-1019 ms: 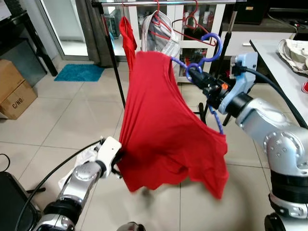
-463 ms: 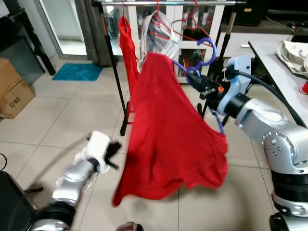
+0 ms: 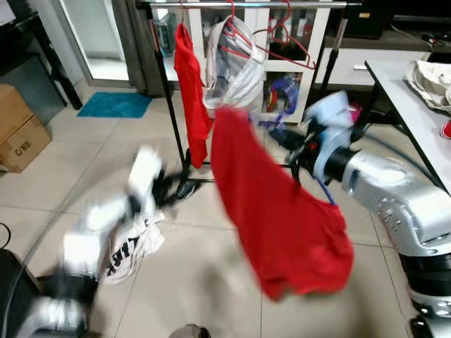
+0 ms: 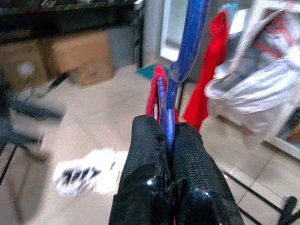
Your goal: Hang hanger
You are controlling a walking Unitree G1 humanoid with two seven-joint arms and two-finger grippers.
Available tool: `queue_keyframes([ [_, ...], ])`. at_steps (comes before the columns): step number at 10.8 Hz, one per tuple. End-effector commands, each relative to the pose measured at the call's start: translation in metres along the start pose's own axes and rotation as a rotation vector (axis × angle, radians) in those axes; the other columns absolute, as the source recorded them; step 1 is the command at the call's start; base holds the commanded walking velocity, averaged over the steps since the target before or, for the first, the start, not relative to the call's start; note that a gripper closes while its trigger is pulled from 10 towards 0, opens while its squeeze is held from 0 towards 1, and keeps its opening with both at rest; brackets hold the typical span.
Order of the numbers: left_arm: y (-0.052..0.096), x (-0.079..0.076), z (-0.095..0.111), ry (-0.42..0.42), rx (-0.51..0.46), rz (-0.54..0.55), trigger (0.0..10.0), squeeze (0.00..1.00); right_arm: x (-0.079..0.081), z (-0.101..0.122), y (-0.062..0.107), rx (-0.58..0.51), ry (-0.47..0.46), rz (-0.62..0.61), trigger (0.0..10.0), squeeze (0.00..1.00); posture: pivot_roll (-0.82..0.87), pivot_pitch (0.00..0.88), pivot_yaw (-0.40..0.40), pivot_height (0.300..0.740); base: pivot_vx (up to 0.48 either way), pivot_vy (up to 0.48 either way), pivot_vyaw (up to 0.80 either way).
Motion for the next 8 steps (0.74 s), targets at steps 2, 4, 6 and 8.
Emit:
queue_keyframes([
  [2, -0.003, -0.008, 0.037, -0.083, 0.035, -0.248, 10.0, 1.00, 0.018, 0.015, -0.002, -0.012, 0.101, 0.143, 10.0, 0.00, -0.13, 0.000, 0.075, 0.740, 0.000, 0.000, 0.00],
  [4, -0.004, -0.006, 0.057, -0.133, 0.101, -0.402, 10.0, 0.00, 0.031, 0.021, 0.000, -0.011, 0.165, 0.251, 10.0, 0.00, -0.13, 0.000, 0.089, 0.740, 0.000, 0.000, 0.00],
  [6, 0.003, -0.001, 0.056, -0.154, 0.204, -0.483, 10.0, 0.00, 0.042, 0.026, 0.004, -0.021, 0.197, 0.335, 10.0, 0.00, -0.14, 0.000, 0.101, 0.740, 0.000, 0.000, 0.00],
  [8, 0.007, 0.007, 0.053, -0.164, 0.274, -0.547, 10.0, 0.00, 0.059, 0.029, 0.010, -0.033, 0.251, 0.459, 10.0, 0.00, -0.14, 0.000, 0.107, 0.740, 0.000, 0.000, 0.00],
])
Point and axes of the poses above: a point about 5 cm out from each wrist's last joint towards the gripper, its own y axis pointing back from the gripper into the wrist, its own z axis along the axis of the wrist's last joint, x = y × z, the point moved 5 cm from there along -y, pointing out of the wrist towards the gripper, and after that the axes turned 1 degree about -y, right-handed, at the moved point
